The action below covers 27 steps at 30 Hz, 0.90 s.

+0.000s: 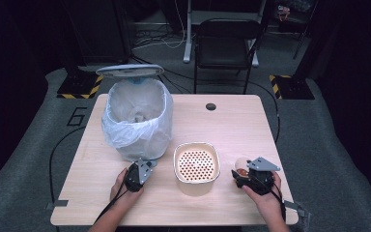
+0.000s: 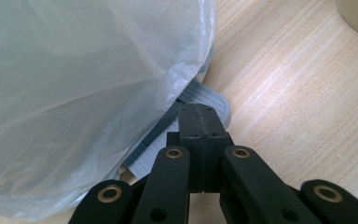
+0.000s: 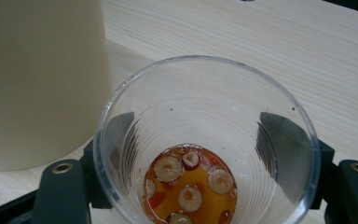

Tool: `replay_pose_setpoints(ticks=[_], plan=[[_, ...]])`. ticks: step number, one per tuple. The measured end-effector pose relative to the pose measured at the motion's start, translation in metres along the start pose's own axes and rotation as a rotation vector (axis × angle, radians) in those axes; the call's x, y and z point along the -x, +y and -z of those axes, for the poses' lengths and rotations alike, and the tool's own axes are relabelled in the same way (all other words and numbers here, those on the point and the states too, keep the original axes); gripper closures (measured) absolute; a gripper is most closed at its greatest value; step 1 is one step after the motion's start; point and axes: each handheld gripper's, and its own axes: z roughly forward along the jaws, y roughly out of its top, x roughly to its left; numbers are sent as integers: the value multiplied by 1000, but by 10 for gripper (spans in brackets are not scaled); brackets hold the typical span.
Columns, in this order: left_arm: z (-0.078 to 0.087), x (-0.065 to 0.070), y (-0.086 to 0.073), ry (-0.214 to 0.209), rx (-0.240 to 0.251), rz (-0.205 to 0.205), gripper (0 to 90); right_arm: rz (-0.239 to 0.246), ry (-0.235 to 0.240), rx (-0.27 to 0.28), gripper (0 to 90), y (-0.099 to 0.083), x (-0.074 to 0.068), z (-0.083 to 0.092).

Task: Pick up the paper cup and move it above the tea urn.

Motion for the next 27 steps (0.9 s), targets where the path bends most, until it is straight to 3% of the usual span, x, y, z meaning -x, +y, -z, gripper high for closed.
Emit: replay_pose_setpoints(ticks=[6,16,20,27], plan=[[0,0,0,-2,0,1,900,-2,0,3,290,8,2,2],[0,0,0,0,0,-1,900,16,42,5,296,29,9,-3],[0,0,0,1,1,1,900,61,48,-14,297,42,12,-6],[0,0,0,0,0,-1,900,90,59,-6,308,68,18,-12]])
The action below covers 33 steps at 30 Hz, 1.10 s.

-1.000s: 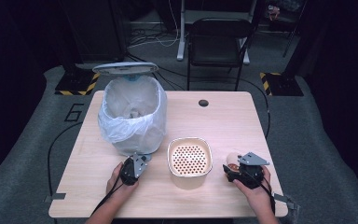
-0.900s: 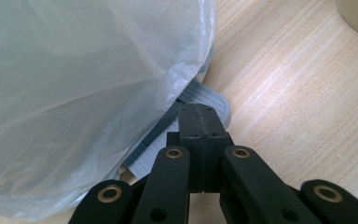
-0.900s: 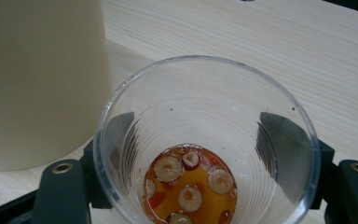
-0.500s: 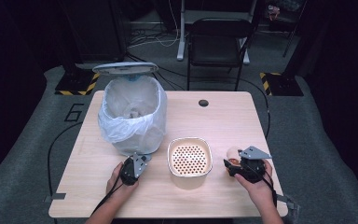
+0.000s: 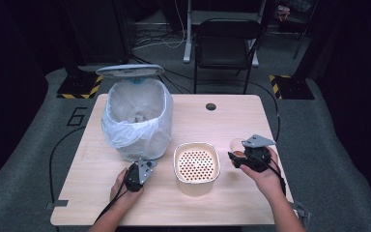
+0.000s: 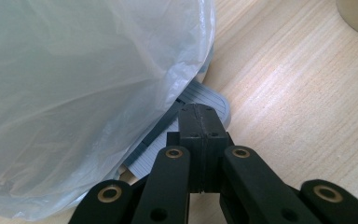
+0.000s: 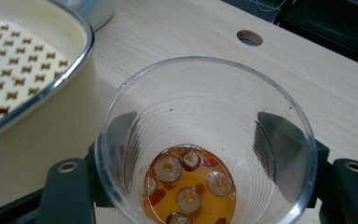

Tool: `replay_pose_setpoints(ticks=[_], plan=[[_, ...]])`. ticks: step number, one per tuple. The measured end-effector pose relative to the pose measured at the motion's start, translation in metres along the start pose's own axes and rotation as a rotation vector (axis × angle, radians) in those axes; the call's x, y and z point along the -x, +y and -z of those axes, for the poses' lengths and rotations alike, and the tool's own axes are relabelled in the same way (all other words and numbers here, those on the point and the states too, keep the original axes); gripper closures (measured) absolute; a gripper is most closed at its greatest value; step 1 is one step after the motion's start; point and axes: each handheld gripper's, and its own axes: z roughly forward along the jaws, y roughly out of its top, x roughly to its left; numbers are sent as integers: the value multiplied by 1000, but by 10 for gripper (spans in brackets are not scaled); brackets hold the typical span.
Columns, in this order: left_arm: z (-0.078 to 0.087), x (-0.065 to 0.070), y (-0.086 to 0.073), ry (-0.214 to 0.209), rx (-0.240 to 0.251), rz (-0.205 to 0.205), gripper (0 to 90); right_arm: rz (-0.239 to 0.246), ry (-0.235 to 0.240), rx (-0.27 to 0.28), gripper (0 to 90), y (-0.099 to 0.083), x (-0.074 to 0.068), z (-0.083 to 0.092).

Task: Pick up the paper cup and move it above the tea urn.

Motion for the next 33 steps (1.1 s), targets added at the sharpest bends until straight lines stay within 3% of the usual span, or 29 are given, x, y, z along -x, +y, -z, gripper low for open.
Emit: replay_pose_setpoints(ticks=[12,20,32,33], plan=[[0,0,0,-2,0,4,900,31,40,7,327,35,6,-14],[0,0,0,1,0,-1,900,115,52,28,335,58,4,-18],[0,0,0,-1,1,4,900,191,92,89,345,87,-1,-26],[0,0,0,-2,0,4,900,220,98,94,344,89,-1,-26]])
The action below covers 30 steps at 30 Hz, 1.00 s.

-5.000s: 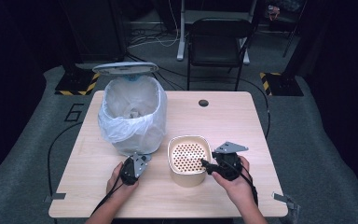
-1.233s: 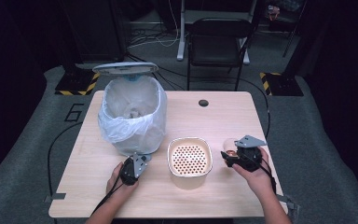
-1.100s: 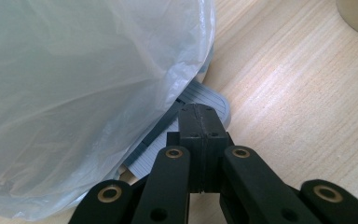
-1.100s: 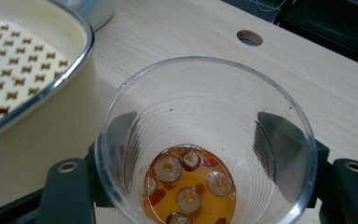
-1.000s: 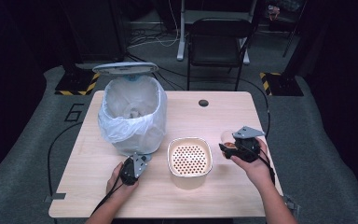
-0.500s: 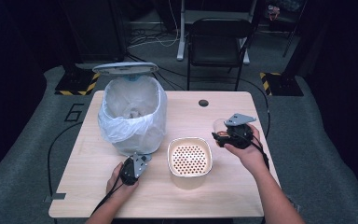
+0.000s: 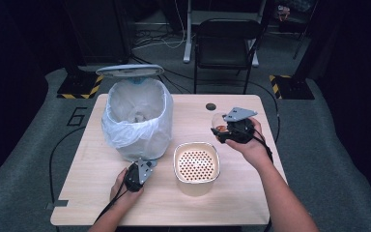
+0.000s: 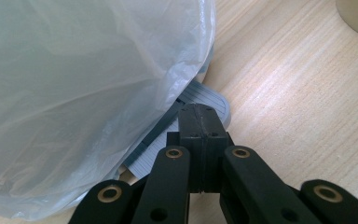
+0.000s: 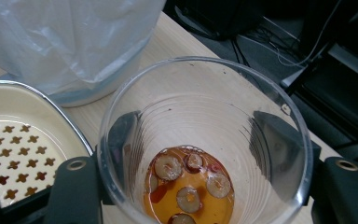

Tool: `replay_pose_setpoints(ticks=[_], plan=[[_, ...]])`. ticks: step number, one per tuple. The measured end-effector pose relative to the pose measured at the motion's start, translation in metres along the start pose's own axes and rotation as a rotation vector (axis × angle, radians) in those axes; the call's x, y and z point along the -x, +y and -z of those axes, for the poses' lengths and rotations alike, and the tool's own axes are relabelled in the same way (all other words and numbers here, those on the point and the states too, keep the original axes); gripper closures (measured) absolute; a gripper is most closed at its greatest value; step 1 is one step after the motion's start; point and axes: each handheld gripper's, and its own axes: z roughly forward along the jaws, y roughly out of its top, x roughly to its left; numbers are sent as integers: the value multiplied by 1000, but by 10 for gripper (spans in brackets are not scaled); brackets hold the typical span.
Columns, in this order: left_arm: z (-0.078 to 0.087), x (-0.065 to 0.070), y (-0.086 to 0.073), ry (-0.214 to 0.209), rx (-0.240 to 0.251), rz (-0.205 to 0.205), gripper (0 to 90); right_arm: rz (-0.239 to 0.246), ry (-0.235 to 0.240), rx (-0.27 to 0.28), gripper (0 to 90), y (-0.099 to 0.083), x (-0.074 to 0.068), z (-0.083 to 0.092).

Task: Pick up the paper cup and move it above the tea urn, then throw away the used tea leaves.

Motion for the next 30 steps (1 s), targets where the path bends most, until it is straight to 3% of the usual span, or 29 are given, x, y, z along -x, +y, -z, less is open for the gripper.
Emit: replay_pose_setpoints(ticks=[9,11,14,18,19,24,30], plan=[[0,1,0,9,6,0,900,177,47,57,346,13,-15,-2],[0,1,0,9,6,-1,900,186,55,64,346,14,-16,-3],[0,1,0,8,7,4,900,254,70,107,347,17,-20,-2],[0,0,0,8,6,4,900,324,59,141,346,18,-24,0],[0,0,0,8,6,4,900,324,59,141,346,18,-24,0],[0,1,0,9,6,0,900,467,28,136,341,15,-36,-1],[0,1,0,12,7,-2,900,557,26,129,348,11,-47,-2]])
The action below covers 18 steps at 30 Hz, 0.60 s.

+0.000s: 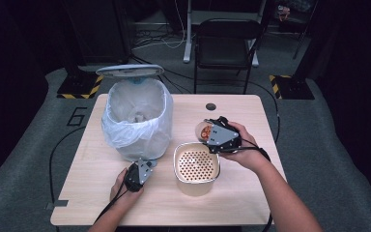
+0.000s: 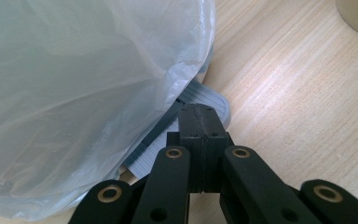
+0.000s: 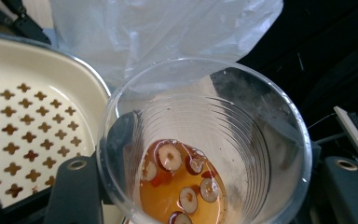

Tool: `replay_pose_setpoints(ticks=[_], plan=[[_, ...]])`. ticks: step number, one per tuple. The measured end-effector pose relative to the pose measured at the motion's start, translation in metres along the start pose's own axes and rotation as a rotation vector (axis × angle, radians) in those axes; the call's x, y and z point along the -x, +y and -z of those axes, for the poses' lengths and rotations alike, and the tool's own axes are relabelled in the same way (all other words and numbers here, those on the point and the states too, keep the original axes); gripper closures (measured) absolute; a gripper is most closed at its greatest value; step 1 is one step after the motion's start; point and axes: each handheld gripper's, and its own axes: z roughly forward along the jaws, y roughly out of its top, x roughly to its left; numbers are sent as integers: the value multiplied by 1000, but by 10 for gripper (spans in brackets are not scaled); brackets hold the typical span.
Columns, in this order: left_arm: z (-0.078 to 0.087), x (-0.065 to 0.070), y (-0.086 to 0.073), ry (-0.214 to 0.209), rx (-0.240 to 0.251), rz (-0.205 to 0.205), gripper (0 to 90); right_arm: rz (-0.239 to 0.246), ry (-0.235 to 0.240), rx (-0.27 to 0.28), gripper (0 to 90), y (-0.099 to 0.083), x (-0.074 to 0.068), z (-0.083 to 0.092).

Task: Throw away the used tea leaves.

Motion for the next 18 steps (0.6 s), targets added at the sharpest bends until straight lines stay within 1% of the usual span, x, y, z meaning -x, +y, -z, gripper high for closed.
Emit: replay_pose_setpoints(ticks=[1,3,4,7,8,10,12,13,16,18], plan=[[0,0,0,-3,-2,-2,900,8,1,-2,350,1,-1,0],[0,0,0,-1,0,-1,900,45,-8,-10,353,2,-5,0],[0,0,0,0,1,0,900,66,-18,-10,355,3,-7,1],[0,0,0,-2,0,2,900,103,-46,0,358,6,-14,2],[0,0,0,-9,-6,-2,900,121,-60,2,360,7,-16,2],[0,-1,0,-5,-5,-5,900,158,-91,11,361,8,-21,2],[0,0,0,-5,-5,-5,900,212,-126,7,363,9,-28,1],[0,0,0,-5,-5,-5,900,227,-139,5,364,10,-30,0],[0,0,0,-5,-5,-5,900,315,-202,-14,369,9,-38,-1],[0,0,0,2,0,-5,900,361,-239,-32,372,9,-41,-2]])
